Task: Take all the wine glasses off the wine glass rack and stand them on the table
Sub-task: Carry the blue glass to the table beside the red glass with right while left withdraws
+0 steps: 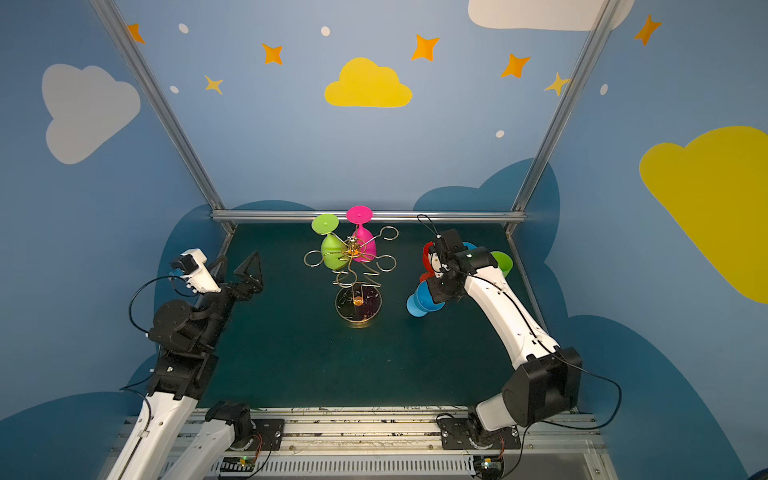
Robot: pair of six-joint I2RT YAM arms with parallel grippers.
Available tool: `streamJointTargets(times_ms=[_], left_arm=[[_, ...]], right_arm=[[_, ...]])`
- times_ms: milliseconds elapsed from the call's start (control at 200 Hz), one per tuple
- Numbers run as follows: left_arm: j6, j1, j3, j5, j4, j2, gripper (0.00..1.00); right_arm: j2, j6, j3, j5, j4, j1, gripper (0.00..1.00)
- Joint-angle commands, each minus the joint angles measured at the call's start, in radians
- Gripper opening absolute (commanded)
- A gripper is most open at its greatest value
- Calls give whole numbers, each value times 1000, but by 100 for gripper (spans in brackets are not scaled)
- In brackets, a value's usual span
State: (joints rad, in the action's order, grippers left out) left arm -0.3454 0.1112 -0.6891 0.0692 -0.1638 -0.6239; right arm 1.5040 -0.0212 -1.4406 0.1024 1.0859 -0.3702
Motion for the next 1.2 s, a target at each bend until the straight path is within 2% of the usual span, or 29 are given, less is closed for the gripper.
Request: streamJointTargets(times_ms=[0,145,375,831,1046,1196], left_arm=[[-6,-7,15,-15,3,9,100],[-8,-12,16,-19,5,9,100],[-10,-19,16,-20,6,6,100],[-14,-31,16,-22,7,-8,99],[-14,-37,11,-19,11,-6,99],[-20,-41,11,-18,14,-7,100]], right_arm=[[40,1,-57,-14,-2,9,0],[126,2,-122,-4,48,16,0],[298,-77,-264,-5,175,30,0],[349,-79,-299,-33,134,36,0],[334,-78,-321,-68,129,41,20],[314,-79,-336,-88,132,48,30]])
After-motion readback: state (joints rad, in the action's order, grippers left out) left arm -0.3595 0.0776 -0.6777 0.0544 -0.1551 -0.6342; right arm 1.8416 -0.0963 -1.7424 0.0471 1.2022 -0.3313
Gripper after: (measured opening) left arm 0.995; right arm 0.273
